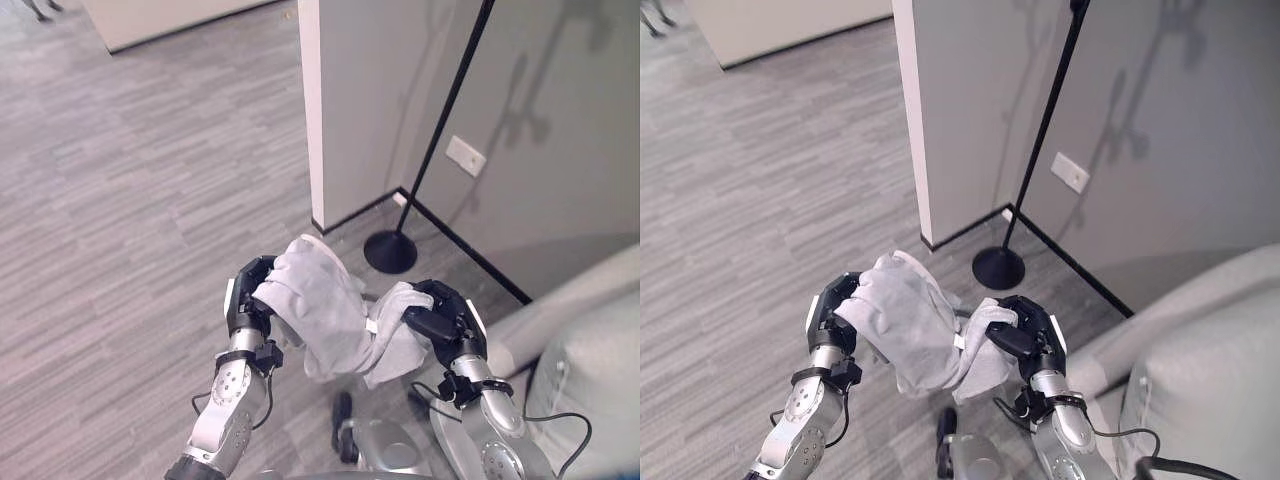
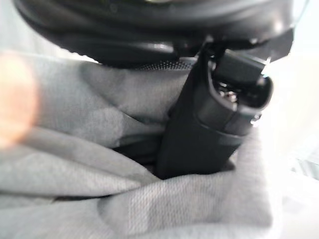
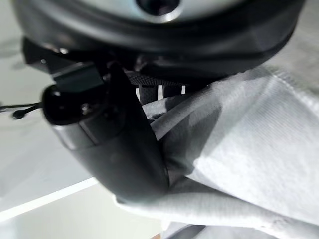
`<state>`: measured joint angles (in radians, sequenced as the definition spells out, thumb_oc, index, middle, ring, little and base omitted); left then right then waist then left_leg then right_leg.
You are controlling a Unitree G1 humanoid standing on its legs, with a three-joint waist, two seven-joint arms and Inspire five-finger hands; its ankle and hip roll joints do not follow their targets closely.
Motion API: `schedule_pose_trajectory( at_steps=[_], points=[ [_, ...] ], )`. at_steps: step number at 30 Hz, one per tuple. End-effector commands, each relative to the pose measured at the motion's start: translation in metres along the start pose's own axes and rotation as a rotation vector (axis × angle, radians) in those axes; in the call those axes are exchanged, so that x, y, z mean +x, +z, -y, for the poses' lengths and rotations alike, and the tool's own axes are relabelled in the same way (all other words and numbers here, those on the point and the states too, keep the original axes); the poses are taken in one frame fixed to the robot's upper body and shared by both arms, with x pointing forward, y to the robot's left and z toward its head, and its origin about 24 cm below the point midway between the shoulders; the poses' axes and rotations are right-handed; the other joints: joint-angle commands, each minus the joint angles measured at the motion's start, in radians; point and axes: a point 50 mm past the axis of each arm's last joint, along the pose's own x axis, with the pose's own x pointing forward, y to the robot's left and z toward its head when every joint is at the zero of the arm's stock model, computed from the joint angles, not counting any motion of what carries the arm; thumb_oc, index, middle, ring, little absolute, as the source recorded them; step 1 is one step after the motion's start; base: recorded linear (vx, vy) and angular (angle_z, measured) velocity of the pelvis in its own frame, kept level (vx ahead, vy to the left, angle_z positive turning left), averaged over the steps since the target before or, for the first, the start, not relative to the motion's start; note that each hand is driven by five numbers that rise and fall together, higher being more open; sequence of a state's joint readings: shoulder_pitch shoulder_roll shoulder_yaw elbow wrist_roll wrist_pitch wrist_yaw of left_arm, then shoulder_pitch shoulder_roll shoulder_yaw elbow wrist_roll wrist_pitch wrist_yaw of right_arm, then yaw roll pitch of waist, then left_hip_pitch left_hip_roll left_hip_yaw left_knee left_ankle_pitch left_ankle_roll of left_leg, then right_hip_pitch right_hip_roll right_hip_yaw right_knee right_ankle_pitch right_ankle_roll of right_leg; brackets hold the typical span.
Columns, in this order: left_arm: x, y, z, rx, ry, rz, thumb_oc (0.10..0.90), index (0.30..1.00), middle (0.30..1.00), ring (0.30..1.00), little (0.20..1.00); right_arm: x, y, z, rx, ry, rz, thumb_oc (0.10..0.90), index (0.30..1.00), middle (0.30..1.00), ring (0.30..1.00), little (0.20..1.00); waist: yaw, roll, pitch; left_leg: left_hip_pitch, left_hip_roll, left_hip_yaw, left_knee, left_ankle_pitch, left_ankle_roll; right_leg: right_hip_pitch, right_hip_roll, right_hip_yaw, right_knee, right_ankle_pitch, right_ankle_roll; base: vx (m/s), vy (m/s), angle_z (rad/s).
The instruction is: Hang the clothes on the sofa on the clothes rack.
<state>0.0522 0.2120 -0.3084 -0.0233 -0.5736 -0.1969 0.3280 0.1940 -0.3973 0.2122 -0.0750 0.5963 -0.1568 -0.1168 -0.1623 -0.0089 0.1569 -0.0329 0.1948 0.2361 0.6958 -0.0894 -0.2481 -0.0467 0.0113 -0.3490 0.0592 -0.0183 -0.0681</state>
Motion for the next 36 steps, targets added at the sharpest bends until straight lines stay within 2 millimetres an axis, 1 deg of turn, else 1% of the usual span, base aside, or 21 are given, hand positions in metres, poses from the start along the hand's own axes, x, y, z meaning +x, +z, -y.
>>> schedule_pose_trajectory(
  at_steps=[1,4,5,6,7,8,9,13,14,16,18,19,20,22,23,24,25,29,33,34,36],
  points=[
    [0.006,0.042,0.012,-0.076,-0.066,0.234,0.4,0.3,0.3,0.3,0.3,0.009,0.038,-0.02,0.0,0.088,0.214,0.4,0.3,0.3,0.3,0.3,0.036,-0.081,-0.033,-0.026,0.004,0.137,-0.054,0.128,0.116,0.116,-0.063,0.055,-0.146,0.042,0.099,0.36,0.075,-0.46],
    [0.001,0.042,0.011,-0.038,-0.075,0.234,0.4,0.3,0.3,0.3,0.3,0.01,0.04,-0.024,0.006,0.103,0.231,0.4,0.3,0.3,0.3,0.3,0.072,-0.084,-0.022,-0.091,0.005,0.074,-0.314,0.089,0.16,0.15,-0.096,0.113,-0.146,0.017,0.135,0.32,0.244,-0.7],
    [0.001,0.043,0.009,0.007,-0.064,0.252,0.4,0.3,0.3,0.3,0.3,0.01,0.042,-0.026,-0.004,0.101,0.246,0.4,0.3,0.3,0.3,0.3,0.089,-0.072,-0.021,-0.109,0.005,0.009,-0.457,0.119,0.156,0.161,-0.094,0.139,-0.146,0.003,0.146,0.35,0.297,-1.0],
    [0.001,0.045,0.007,0.037,-0.05,0.273,0.4,0.3,0.3,0.3,0.3,0.011,0.045,-0.027,-0.026,0.091,0.269,0.4,0.3,0.3,0.3,0.3,0.106,-0.059,-0.018,-0.103,0.006,-0.064,-0.599,0.187,0.14,0.179,-0.093,0.168,-0.146,-0.008,0.153,0.26,0.209,-1.18],
    [0.001,0.045,0.007,0.037,-0.05,0.273,0.4,0.3,0.3,0.3,0.3,0.011,0.045,-0.027,-0.026,0.091,0.269,0.4,0.3,0.3,0.3,0.3,0.106,-0.059,-0.017,-0.101,0.006,-0.063,-0.602,0.189,0.14,0.179,-0.094,0.168,-0.146,-0.008,0.153,0.39,0.262,-1.19],
    [0.001,0.048,0.004,0.072,-0.008,0.313,0.4,0.3,0.3,0.3,0.3,0.013,0.051,-0.023,-0.095,0.034,0.311,0.4,0.3,0.3,0.3,0.3,0.123,-0.045,-0.012,-0.136,0.034,-0.189,-0.735,0.253,0.1,0.219,-0.104,0.221,-0.146,-0.041,0.167,0.41,0.277,-1.05],
    [0.003,0.051,0.001,0.1,0.024,0.335,0.4,0.3,0.3,0.3,0.3,0.013,0.06,-0.014,-0.115,-0.045,0.363,0.4,0.3,0.3,0.3,0.3,0.114,-0.033,-0.014,-0.16,0.047,-0.217,-0.767,0.27,0.083,0.237,-0.111,0.249,-0.146,-0.057,0.178,0.52,0.372,-0.82],
    [0.006,0.059,-0.003,0.208,0.064,0.402,0.4,0.3,0.3,0.3,0.3,0.01,0.084,0.005,-0.207,-0.226,0.515,0.4,0.3,0.3,0.3,0.3,0.088,0.012,-0.042,-0.13,0.045,-0.211,-0.756,0.286,0.073,0.28,-0.143,0.31,-0.146,-0.077,0.202,0.33,0.32,-0.97],
    [0.01,0.067,-0.004,0.293,0.084,0.463,0.4,0.3,0.3,0.3,0.3,0.003,0.103,0.017,-0.341,-0.382,0.629,0.4,0.3,0.3,0.3,0.3,0.074,0.024,-0.066,-0.104,0.009,-0.206,-0.75,0.265,0.091,0.273,-0.188,0.344,-0.122,-0.07,0.216,0.49,0.567,-1.2],
    [0.015,0.083,-0.008,0.406,0.115,0.561,0.4,0.3,0.3,0.3,0.3,-0.007,0.126,0.026,-0.589,-0.556,0.775,0.4,0.3,0.3,0.3,0.3,0.06,0.02,-0.089,-0.05,-0.038,-0.168,-0.764,0.235,0.116,0.246,-0.226,0.36,-0.053,-0.067,0.232,0.4,0.442,-0.83],
    [0.02,0.103,-0.009,0.502,0.168,0.676,0.4,0.3,0.3,0.3,0.3,-0.009,0.145,0.031,-0.687,-0.7,0.878,0.4,0.3,0.3,0.3,0.3,0.057,0.016,-0.099,-0.003,-0.071,-0.124,-0.775,0.204,0.156,0.181,-0.247,0.387,0.048,-0.027,0.237,0.29,0.327,-0.44],
    [0.022,0.124,-0.006,0.53,0.187,0.779,0.4,0.3,0.3,0.3,0.3,-0.011,0.166,0.035,-0.7,-0.802,0.973,0.4,0.3,0.3,0.3,0.3,0.045,0.014,-0.092,0.041,-0.1,-0.08,-0.776,0.17,0.195,0.115,-0.272,0.377,0.174,0.052,0.227,0.24,0.26,-0.42],
    [0.022,0.124,-0.006,0.53,0.187,0.781,0.4,0.3,0.3,0.3,0.3,-0.011,0.167,0.035,-0.7,-0.803,0.974,0.4,0.3,0.3,0.3,0.3,0.049,0.014,-0.093,0.043,-0.1,-0.078,-0.779,0.166,0.194,0.112,-0.273,0.382,0.177,0.048,0.228,0.23,0.29,-0.9],
    [0.024,0.148,-0.003,0.554,0.219,0.894,0.4,0.3,0.3,0.3,0.3,-0.01,0.185,0.034,-0.747,-0.892,1.078,0.4,0.3,0.3,0.3,0.3,0.055,0.026,-0.084,0.084,-0.117,-0.032,-0.783,0.134,0.224,0.059,-0.314,0.303,0.293,0.074,0.204,0.11,0.236,-0.79],
    [0.024,0.148,-0.003,0.553,0.22,0.896,0.4,0.3,0.3,0.3,0.3,-0.01,0.185,0.034,-0.746,-0.892,1.08,0.4,0.3,0.3,0.3,0.3,0.056,0.026,-0.083,0.084,-0.117,-0.031,-0.783,0.135,0.224,0.057,-0.313,0.305,0.294,0.074,0.204,0.11,0.314,-0.48],
    [0.025,0.163,-0.001,0.583,0.26,0.972,0.4,0.3,0.3,0.3,0.3,-0.008,0.196,0.035,-0.759,-0.949,1.125,0.4,0.3,0.3,0.3,0.3,0.067,0.03,-0.086,0.111,-0.132,0.015,-0.783,0.109,0.237,0.047,-0.367,0.173,0.339,0.082,0.198,0.14,0.264,-0.42],
    [0.023,0.171,0.0,0.586,0.272,1.021,0.4,0.3,0.3,0.3,0.3,-0.011,0.205,0.035,-0.771,-0.973,1.165,0.4,0.3,0.3,0.3,0.3,0.069,0.024,-0.092,0.131,-0.144,0.039,-0.783,0.085,0.235,0.04,-0.381,0.106,0.334,0.076,0.202,0.2,0.275,-0.57],
    [0.019,0.197,0.007,0.551,0.314,1.167,0.4,0.3,0.3,0.3,0.3,-0.018,0.229,0.04,-0.841,-1.085,1.266,0.4,0.3,0.3,0.3,0.3,0.061,0.026,-0.097,0.177,-0.144,0.059,-0.783,0.043,0.222,-0.001,-0.332,0.019,0.186,0.046,0.223,0.17,0.001,-0.57],
    [0.03,0.207,0.013,0.571,0.338,1.199,0.4,0.3,0.3,0.3,0.3,-0.017,0.24,0.048,-0.9,-1.145,1.276,0.4,0.3,0.3,0.3,0.3,0.05,0.016,-0.098,0.22,-0.147,0.063,-0.783,0.003,0.212,-0.017,-0.316,0.024,0.017,0.116,0.259,0.18,-0.117,-0.12],
    [0.038,0.214,0.023,0.566,0.333,1.229,0.4,0.3,0.3,0.3,0.3,-0.012,0.245,0.055,-0.906,-1.181,1.256,0.4,0.3,0.3,0.3,0.3,0.037,0.004,-0.093,0.238,-0.14,0.06,-0.783,-0.005,0.202,-0.044,-0.326,0.071,-0.052,0.171,0.288,0.18,-0.172,-0.07],
    [0.041,0.218,0.027,0.576,0.326,1.246,0.4,0.3,0.3,0.3,0.3,-0.01,0.247,0.058,-0.914,-1.181,1.252,0.4,0.3,0.3,0.3,0.3,0.034,0.002,-0.09,0.249,-0.137,0.059,-0.783,-0.011,0.198,-0.054,-0.331,0.101,-0.08,0.19,0.3,0.2,-0.178,0.05]
  ],
)
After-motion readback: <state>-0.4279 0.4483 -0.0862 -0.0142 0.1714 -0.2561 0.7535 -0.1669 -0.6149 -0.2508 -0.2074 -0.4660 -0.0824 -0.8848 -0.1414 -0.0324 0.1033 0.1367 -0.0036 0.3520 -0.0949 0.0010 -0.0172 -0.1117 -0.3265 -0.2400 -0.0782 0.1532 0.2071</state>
